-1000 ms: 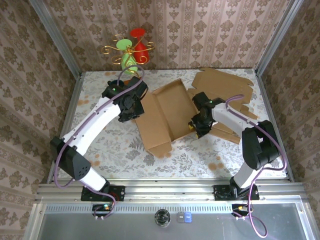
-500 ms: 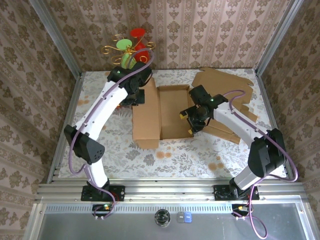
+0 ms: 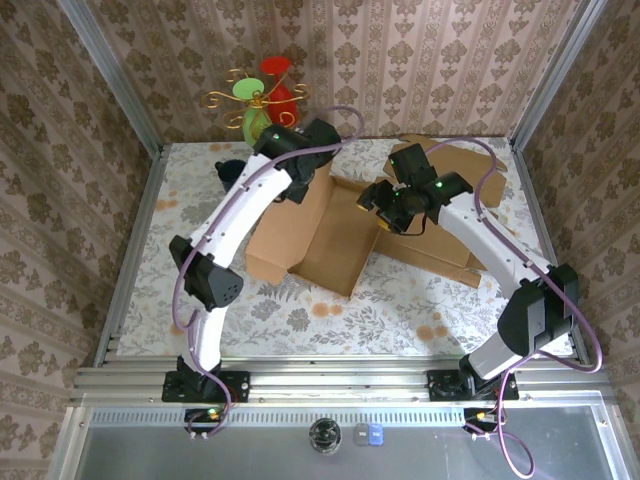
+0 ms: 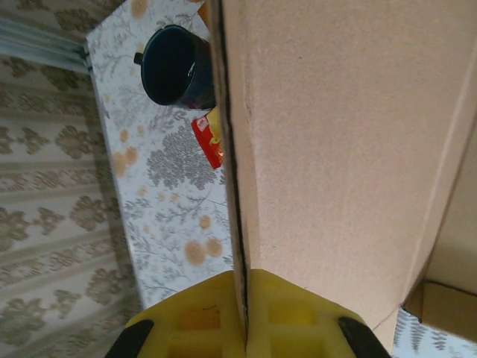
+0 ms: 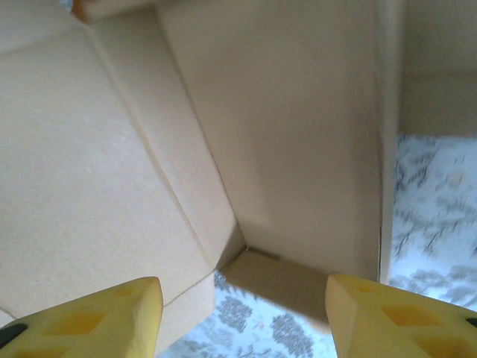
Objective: Fold the paper box
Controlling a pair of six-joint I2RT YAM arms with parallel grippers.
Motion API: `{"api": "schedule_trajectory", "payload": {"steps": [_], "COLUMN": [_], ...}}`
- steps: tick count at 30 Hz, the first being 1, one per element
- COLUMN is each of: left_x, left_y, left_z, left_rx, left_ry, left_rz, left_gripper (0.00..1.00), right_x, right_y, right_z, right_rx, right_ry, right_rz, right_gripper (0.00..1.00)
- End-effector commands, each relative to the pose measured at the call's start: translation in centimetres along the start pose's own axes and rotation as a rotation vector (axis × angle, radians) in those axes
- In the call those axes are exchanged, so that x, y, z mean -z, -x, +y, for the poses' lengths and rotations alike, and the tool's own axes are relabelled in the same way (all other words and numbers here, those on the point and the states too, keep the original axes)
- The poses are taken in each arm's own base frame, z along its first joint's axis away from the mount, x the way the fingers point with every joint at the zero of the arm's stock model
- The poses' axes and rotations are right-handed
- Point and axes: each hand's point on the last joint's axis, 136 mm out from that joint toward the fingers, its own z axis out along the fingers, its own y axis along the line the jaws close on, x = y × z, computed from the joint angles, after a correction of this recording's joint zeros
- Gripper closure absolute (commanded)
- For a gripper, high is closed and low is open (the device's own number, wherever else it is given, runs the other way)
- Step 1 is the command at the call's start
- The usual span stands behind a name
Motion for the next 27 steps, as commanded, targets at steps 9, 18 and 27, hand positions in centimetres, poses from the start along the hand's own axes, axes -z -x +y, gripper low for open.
{"api": "schedule_trajectory", "payload": {"steps": [9, 18, 27], "left_x": [0.9, 2.4, 2.0], "left_y": [0.9, 3.4, 2.5], "left_z": [-0.6, -5.4, -7.5], "left_rx": [-0.256, -0.508, -0.692], "left_ry": [0.149, 0.107, 0.005], "left_rz": [-0.042, -0.230, -0.259], "left_gripper": [1.00, 1.00, 1.00], "right_x": [2.2, 1.5, -0.5], "right_y": [4.6, 8.7, 7.0], "right_z": [1.2, 2.4, 2.3], "right_rx": [0.529, 0.851, 1.236], "right_ry": [0.169, 0.467, 0.468], "right_rz": [-0.175, -0.366, -0.308], "right_gripper": [0.44, 0.45, 0.42]}}
